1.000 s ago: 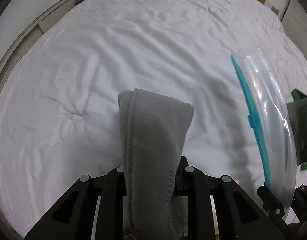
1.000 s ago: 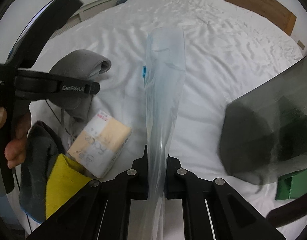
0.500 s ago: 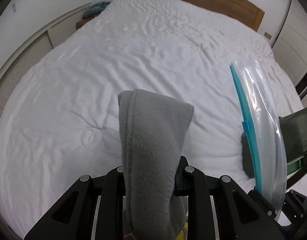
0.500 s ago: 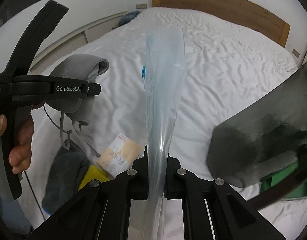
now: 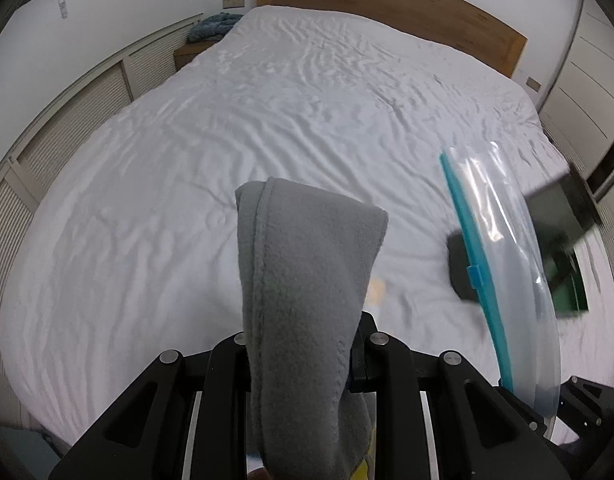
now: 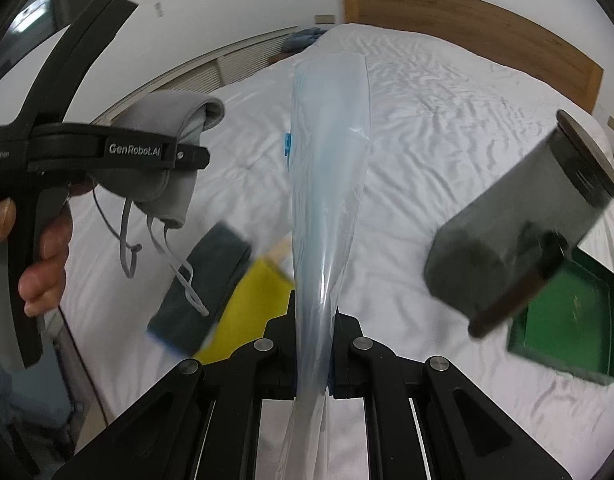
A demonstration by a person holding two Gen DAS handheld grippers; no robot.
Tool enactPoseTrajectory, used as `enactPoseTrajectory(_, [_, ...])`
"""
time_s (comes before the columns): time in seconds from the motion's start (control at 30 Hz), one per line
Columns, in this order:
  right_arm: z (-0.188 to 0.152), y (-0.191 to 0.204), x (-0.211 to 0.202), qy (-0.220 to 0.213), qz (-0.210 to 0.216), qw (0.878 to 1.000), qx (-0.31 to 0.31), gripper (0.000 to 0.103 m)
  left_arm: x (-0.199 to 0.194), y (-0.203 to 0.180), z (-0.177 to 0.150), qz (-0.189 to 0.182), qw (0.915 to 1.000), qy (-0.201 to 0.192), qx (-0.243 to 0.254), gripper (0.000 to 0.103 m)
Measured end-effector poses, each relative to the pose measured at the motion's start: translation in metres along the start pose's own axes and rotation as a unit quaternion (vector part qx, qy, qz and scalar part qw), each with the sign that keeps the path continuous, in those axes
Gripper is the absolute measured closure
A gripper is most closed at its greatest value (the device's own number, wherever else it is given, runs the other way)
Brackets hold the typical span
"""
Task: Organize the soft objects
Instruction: 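Carry the grey mask and zip bag over the green tray with both grippers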
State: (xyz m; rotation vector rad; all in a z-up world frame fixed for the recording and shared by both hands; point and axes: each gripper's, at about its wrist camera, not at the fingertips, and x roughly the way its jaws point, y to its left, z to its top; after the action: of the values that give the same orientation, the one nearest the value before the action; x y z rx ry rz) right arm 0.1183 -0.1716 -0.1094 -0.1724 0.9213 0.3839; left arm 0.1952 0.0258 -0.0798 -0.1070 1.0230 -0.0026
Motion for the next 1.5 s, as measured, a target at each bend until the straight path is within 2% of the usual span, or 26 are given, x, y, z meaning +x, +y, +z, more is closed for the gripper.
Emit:
enactPoseTrajectory(0.13, [-0.022,-0.001,-0.028,0.012,0.009,1.0,-0.018,0.095,-0.014,-0.007,-0.027,-0.001,0.9999,0.016,0.002,0.084])
enactPoseTrajectory(0.27, [-0.05,-0.009,-0.056,0.031,0.005,0.999,-0.028,0.095,-0.022,-0.021,-0.052,-0.001,0.999,0.037,0.024,0.084])
enactPoseTrajectory(0.4, [-0.082,-0.025,-0.078,0.051,-0.007,0.998,-0.022,0.095,-0.025,-0.043,-0.074,-0.022,0.9964,0.068,0.044,0.084])
enactPoseTrajectory(0.53, [-0.112,-0.046,-0.097,0.074,-0.027,0.997,-0.006,0.095,-0.022,-0.079,-0.095,-0.046,0.9895,0.11,0.082,0.084])
enactPoseTrajectory(0.73, [-0.156,-0.102,-0.12,0.119,-0.071,0.989,0.043,0.095,-0.016,-0.141,-0.12,-0.079,0.9753,0.148,0.144,0.084])
enactPoseTrajectory(0.9, [-0.186,-0.15,-0.152,0.13,-0.112,0.981,0.096,0.095,-0.016,-0.193,-0.135,-0.095,0.9646,0.155,0.191,0.084])
enactPoseTrajectory(1.1, [-0.202,-0.174,-0.192,0.12,-0.147,0.971,0.142,0.095,-0.017,-0.245,-0.145,-0.117,0.9529,0.156,0.233,0.084])
enactPoseTrajectory(1.23, [-0.208,-0.19,-0.197,0.111,-0.161,0.967,0.164,0.095,-0.017,-0.274,-0.143,-0.13,0.9466,0.155,0.251,0.084])
enactPoseTrajectory(1.33, [-0.205,-0.202,-0.2,0.103,-0.168,0.964,0.178,0.095,-0.015,-0.293,-0.135,-0.136,0.9448,0.149,0.258,0.084])
enactPoseTrajectory(1.5, [-0.197,-0.221,-0.197,0.089,-0.176,0.962,0.19,0.095,-0.008,-0.322,-0.114,-0.141,0.9468,0.127,0.26,0.084])
